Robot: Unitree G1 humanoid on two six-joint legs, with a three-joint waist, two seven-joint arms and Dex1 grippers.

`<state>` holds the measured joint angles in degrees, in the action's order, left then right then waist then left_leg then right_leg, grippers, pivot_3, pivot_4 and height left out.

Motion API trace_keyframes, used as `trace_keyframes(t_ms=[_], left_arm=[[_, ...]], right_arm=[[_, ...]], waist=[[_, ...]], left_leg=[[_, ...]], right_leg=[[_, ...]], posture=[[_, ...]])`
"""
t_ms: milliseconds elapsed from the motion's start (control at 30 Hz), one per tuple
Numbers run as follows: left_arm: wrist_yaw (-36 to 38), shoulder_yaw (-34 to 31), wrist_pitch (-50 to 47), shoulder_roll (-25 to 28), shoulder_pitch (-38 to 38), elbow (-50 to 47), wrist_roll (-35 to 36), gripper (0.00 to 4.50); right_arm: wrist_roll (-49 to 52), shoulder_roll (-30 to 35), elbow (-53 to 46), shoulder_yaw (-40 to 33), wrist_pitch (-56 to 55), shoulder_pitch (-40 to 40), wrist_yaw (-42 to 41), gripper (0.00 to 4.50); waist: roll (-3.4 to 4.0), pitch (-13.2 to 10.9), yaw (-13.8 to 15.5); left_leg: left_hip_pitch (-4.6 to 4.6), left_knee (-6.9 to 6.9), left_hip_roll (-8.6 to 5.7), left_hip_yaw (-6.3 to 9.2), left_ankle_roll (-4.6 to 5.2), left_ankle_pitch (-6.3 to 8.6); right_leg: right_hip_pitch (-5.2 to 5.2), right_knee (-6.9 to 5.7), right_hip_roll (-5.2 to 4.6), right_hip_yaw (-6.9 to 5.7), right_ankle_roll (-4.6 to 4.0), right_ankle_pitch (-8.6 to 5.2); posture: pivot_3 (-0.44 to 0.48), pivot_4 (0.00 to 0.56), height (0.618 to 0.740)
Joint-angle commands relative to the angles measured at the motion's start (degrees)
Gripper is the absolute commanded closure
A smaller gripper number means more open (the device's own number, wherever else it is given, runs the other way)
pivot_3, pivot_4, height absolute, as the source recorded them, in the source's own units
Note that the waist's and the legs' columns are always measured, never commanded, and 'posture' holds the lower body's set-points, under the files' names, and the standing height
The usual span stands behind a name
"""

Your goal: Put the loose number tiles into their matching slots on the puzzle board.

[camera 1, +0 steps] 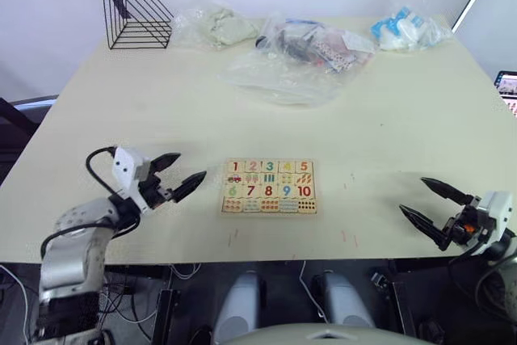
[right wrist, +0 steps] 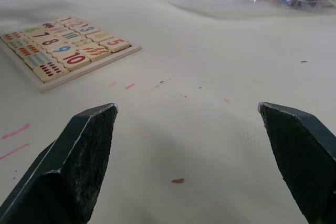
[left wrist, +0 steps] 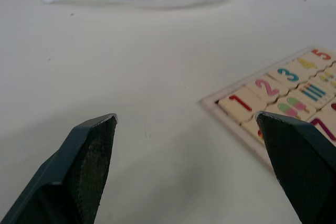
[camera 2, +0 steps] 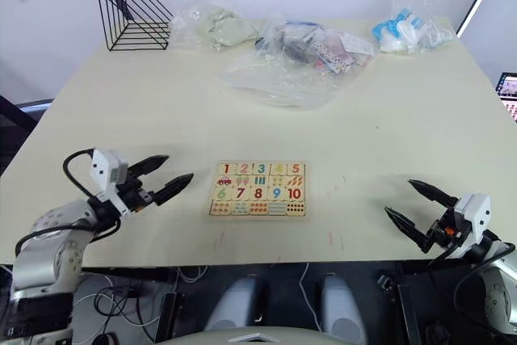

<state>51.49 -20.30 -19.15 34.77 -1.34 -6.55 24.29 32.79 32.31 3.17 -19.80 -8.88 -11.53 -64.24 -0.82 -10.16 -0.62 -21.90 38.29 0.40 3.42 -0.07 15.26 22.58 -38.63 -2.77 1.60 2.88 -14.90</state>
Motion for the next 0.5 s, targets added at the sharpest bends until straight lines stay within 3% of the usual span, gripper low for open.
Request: trace_keyframes(t_ms=[33, 500], left_arm=[[-1.3, -3.5, 1.4, 0.7, -4.2, -2.0, 0.8, 0.01], [-6.4, -6.9, 1.0, 0.9, -12.6, -4.2, 1.5, 0.01]], right_arm=[[0.6, 0.9, -0.5, -2.6, 0.0, -1.0, 0.5, 0.00], [0.6, 2.0, -1.3, -4.0, 1.7, -2.9, 1.0, 0.00]], waist=[[0.00, 0.0, -0.1], [0.00, 0.0, -0.1]], left_leg=[[0.00, -0.01, 0.00, -0.01, 0.00, 0.00], [0.01, -0.05, 0.01, -0.06, 0.00, 0.00]], right_leg=[[0.00, 0.00, 0.00, 0.01, 0.00, 0.00], [0.00, 0.06, 0.01, 0.01, -0.01, -0.01]], posture=[[0.000, 0.150, 0.740], [0.000, 0.150, 0.740]])
